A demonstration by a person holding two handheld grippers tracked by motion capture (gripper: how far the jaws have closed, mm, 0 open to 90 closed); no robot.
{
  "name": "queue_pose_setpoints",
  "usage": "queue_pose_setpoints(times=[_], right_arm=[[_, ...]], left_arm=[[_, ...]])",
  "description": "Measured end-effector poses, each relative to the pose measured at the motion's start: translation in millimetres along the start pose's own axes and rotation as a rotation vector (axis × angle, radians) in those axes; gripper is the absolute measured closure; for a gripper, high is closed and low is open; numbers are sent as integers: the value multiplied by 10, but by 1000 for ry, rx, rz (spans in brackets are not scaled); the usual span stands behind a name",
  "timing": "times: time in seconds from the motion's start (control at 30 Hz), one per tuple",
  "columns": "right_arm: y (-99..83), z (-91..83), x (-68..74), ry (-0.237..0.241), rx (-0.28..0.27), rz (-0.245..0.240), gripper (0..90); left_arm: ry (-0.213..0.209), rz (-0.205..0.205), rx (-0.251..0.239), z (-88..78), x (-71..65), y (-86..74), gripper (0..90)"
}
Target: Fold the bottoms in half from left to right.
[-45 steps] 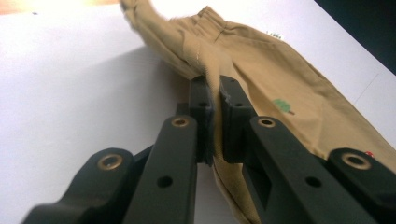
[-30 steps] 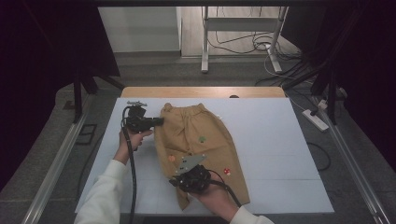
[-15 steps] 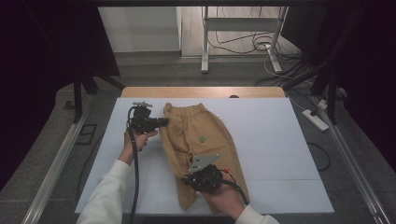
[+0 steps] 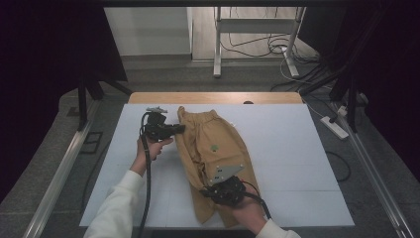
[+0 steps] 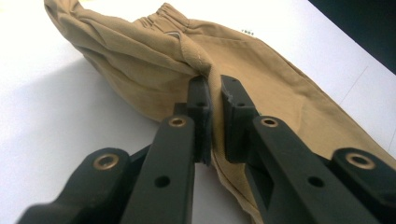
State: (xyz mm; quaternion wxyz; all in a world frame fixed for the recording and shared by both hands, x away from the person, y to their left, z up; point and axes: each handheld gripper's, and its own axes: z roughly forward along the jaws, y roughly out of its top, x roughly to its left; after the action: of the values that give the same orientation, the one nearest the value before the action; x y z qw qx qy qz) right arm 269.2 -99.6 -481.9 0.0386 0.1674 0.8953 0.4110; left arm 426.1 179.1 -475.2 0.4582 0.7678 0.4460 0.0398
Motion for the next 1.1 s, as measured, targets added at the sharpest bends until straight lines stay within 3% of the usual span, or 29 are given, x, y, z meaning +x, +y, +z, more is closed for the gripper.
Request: queue_pose_setpoints(times=[1.1], right_arm=[[-247,-424,-165,-72,-27,58,849]], left_arm=[[-42,33,-4,214,-214,98,817]])
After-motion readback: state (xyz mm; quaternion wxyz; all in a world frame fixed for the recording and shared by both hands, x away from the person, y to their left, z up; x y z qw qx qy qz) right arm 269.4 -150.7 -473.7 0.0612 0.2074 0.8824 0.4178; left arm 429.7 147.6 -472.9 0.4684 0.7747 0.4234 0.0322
